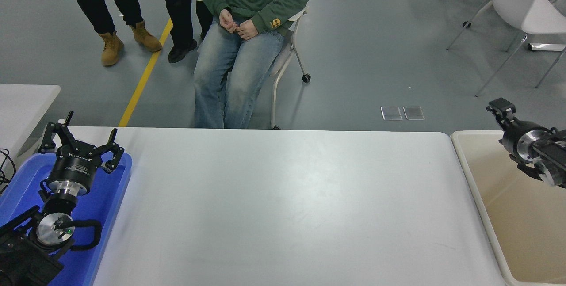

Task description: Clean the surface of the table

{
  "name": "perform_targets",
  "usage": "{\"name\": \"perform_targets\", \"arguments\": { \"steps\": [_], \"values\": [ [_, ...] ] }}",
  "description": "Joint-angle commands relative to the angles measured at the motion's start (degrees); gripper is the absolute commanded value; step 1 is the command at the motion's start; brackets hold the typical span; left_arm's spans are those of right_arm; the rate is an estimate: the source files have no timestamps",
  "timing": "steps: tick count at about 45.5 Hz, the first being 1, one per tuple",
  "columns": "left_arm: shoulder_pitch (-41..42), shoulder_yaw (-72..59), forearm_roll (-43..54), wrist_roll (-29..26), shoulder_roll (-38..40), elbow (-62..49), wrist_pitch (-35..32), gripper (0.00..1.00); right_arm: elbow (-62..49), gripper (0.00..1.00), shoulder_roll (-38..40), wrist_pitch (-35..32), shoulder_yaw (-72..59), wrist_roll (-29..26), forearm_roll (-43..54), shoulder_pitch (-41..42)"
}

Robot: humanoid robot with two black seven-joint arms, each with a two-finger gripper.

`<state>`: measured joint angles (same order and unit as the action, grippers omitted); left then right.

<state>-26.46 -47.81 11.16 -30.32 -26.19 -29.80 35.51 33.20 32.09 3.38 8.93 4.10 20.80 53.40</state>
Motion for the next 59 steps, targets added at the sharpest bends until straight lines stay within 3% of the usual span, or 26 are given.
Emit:
{"name": "perform_targets", "arguments": {
  "steps": [1,23,37,59],
  "values": [
    [0.00,0.00,0.00,0.00,0.00,0.00,0.00,1.00,7.74,1.00,-0.44,-0.04,6.96,0.38,-0.50,-1.27],
    [0.09,-0.09,0.00,0.00,0.00,0.00,0.09,1.00,10.66,1.00,-6.07,-0.13,15.59,0.47,-22.12,-6.73],
    [0.09,0.00,0.00,0.00,0.00,0.00,0.09,1.00,13.74,1.00,-9.06,-6.19,23.67,1.34,-26.25,-10.59],
    [0.09,-0.09,0.00,0.00,0.00,0.00,0.09,1.00,14.27,1.00,-14.16,-9.18,27.19,2.75,-37.59,-14.02]
  ]
}}
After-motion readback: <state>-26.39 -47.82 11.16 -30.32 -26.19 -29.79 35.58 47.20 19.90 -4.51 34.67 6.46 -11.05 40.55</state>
